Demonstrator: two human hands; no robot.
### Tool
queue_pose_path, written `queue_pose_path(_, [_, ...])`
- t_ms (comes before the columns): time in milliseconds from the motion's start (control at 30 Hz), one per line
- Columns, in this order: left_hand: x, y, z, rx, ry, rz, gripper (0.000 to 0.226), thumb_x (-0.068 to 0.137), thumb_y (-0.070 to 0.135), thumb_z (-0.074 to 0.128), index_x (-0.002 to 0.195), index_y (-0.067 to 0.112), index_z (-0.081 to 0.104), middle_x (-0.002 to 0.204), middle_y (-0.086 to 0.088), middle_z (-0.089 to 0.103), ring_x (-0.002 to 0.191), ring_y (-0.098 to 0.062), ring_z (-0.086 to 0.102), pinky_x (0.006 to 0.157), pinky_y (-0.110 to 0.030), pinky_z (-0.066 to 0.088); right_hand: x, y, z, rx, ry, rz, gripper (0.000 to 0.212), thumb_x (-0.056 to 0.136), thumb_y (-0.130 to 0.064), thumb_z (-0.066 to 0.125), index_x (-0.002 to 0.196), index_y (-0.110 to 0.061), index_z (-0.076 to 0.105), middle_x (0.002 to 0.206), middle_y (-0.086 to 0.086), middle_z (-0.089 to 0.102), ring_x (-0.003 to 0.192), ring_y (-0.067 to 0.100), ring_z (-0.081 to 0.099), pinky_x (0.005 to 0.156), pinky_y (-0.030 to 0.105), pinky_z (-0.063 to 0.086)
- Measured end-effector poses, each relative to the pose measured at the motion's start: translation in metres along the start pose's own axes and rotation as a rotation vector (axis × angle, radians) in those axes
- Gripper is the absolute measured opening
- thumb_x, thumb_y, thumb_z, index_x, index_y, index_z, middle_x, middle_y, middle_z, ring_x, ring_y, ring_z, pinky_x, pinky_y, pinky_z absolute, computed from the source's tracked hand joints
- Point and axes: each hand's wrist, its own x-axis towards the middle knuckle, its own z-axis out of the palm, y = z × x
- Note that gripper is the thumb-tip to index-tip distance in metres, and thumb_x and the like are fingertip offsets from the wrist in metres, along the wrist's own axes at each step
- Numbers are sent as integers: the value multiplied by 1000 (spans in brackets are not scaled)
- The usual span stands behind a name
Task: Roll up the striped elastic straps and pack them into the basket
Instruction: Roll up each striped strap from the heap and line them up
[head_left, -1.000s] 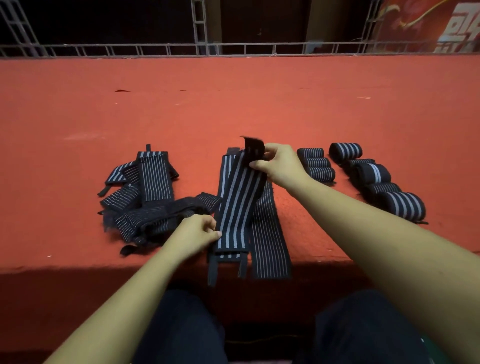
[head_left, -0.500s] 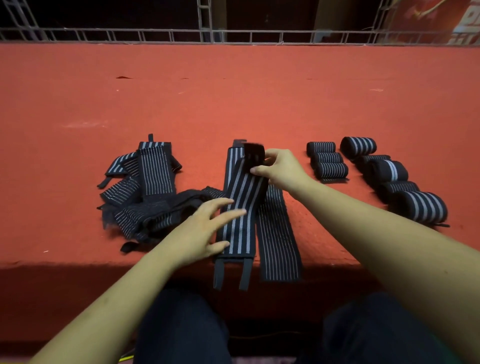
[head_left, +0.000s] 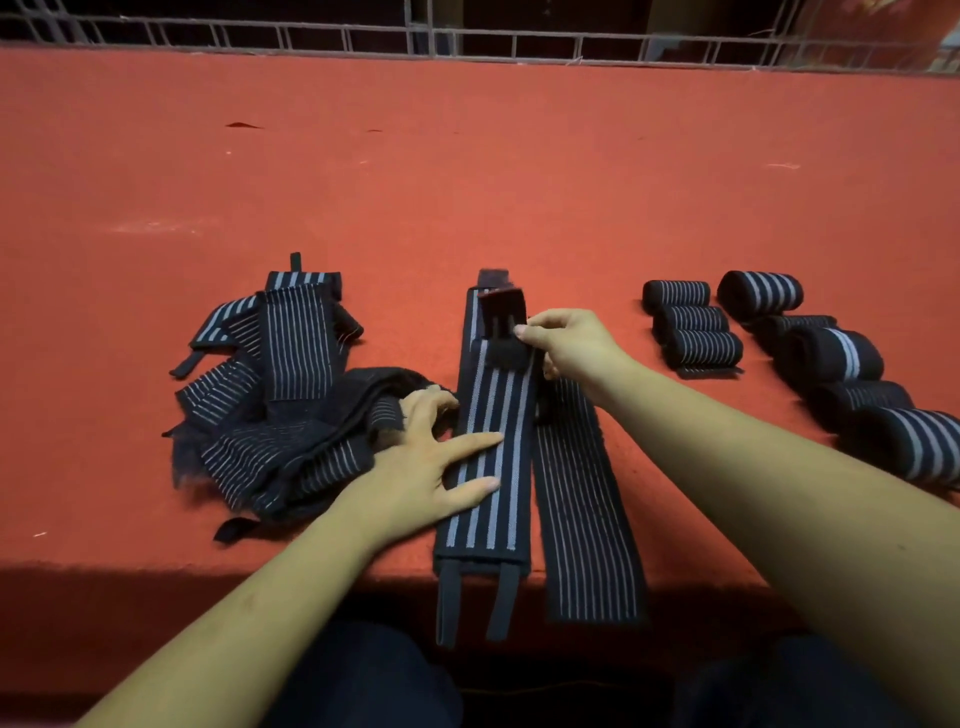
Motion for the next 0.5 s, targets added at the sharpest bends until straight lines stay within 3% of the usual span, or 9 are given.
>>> queue_pose_path(67, [2, -1, 2, -8, -32, -51, 63, 82, 77, 45, 141, 57, 40, 155, 10, 2, 148, -12, -9, 119, -46, 21, 17, 1, 4, -12, 62, -23, 11, 94, -21, 68, 86, -13, 68, 62, -3, 56, 41, 5, 45, 40, 19, 36])
queue_pose_path(167, [4, -2, 5, 16, -77, -104, 68, 80, 81, 40, 143, 61, 28, 160, 10, -6, 150, -17, -18, 122, -53, 18, 47, 1, 12, -41, 130, -60, 12, 94, -26, 68, 87, -17, 69, 69, 1, 63, 53, 15, 53, 49, 28, 43])
queue_pose_path(233, [4, -1, 6, 27, -83, -123, 67, 81, 80, 40, 144, 62, 25, 161, 10, -7, 150, -17, -18, 122, -53, 19, 69, 1, 14, -73, 170, -90, 13, 95, -23, 66, 83, -17, 67, 73, 4, 64, 54, 17, 56, 54, 32, 48])
queue_pose_path(333, [6, -1, 7, 32, -83, -138, 68, 82, 80, 39, 144, 61, 22, 160, 13, -8, 150, -15, -17, 120, -53, 24, 101, -1, 13, 14, 184, -64, 3, 97, -6, 61, 97, -8, 60, 82, 10, 62, 49, 14, 61, 50, 27, 55])
queue_pose_path(400, [7, -1, 7, 39, -84, -139, 69, 81, 81, 37, 145, 59, 21, 159, 14, -8, 150, -14, -15, 119, -54, 27, 120, 2, 14, 100, 160, 0, 15, 95, 9, 57, 102, -4, 55, 81, 12, 60, 52, 16, 63, 52, 24, 57])
queue_pose_path(500, [7, -1, 8, 55, -77, -137, 72, 78, 82, 33, 145, 57, 20, 158, 14, -6, 150, -16, -11, 118, -53, 27, 141, 13, 19, 0, 159, 73, 20, 93, 11, 58, 86, -8, 54, 69, 11, 62, 43, 11, 62, 45, 20, 53])
